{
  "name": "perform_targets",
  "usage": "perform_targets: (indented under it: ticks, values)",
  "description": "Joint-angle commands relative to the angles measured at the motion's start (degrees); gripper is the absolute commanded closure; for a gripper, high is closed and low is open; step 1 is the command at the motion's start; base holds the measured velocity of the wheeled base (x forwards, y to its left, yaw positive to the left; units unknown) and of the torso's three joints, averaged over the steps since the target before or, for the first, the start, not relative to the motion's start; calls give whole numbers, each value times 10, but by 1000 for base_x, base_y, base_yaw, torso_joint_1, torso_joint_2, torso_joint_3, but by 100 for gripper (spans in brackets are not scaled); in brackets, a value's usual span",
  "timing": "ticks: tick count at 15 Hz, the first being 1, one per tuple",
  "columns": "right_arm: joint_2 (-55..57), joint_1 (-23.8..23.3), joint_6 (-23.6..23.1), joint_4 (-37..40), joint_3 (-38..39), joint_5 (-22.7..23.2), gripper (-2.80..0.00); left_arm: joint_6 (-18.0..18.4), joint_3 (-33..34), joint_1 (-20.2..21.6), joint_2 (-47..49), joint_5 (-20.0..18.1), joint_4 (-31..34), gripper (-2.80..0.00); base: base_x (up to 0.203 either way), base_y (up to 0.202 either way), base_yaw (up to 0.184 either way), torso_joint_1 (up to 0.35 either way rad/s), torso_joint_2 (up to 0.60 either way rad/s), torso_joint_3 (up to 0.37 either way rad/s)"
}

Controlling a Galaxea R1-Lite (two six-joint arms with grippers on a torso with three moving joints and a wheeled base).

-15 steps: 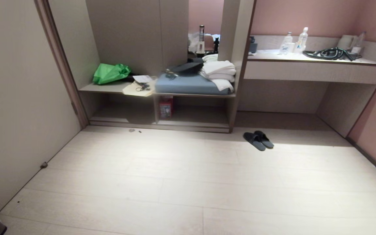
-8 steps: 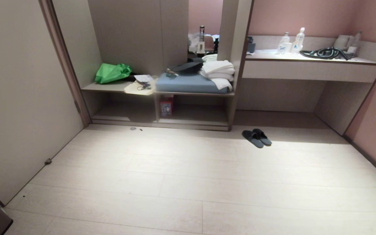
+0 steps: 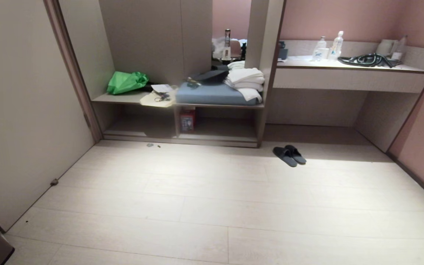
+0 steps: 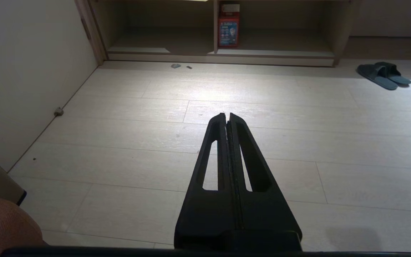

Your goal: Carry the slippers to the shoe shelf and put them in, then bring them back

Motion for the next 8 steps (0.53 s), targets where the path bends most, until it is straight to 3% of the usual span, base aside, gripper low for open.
perform_targets:
  ticks: [1,8]
  values:
    - [1,0,0,0,0,0,0,-1,0,0,0,0,0,0,0,0,0,0,0,0]
    - [1,0,0,0,0,0,0,-3,0,0,0,0,0,0,0,0,0,0,0,0]
